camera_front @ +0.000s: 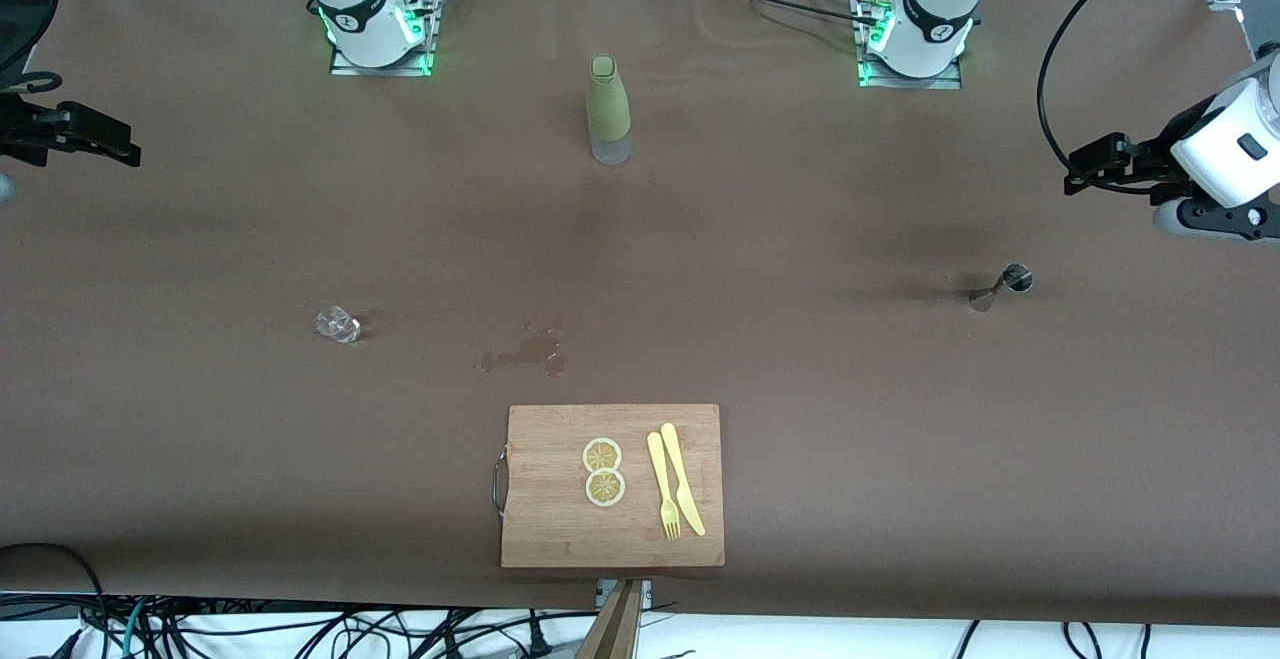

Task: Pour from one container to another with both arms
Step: 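Lower the right gripper toward the glass cup while the left gripper approaches the jigger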

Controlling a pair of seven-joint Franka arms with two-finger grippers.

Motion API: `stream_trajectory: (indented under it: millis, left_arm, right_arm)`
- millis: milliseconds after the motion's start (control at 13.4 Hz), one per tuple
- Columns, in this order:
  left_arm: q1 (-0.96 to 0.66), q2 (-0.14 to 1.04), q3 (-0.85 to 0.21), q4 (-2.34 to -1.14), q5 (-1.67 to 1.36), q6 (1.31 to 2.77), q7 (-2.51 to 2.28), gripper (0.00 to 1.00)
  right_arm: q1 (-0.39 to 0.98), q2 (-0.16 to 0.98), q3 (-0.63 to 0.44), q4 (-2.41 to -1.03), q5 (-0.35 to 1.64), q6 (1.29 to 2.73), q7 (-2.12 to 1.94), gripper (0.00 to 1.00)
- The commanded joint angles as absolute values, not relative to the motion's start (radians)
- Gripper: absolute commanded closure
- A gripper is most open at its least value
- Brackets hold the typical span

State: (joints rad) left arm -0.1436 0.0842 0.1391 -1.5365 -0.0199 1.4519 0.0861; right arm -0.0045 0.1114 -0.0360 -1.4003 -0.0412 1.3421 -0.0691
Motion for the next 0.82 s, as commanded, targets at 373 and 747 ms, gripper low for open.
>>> stream_trajectory:
  millis: [373,747]
  left_arm:
    - [-0.135,0.086,0.144,-1.511,0.038,1.382,0.094,0.0]
    - [-0.115,0.089,0.149,-1.516,0.04,1.404,0.098,0.0]
  right_arm:
    - [0.014,0.106,-0.051,-1.404,-0.04,1.338,-0.066,0.0]
    - [0.014,0.106,-0.051,-1.404,-0.037,1.338,-0.066,0.0]
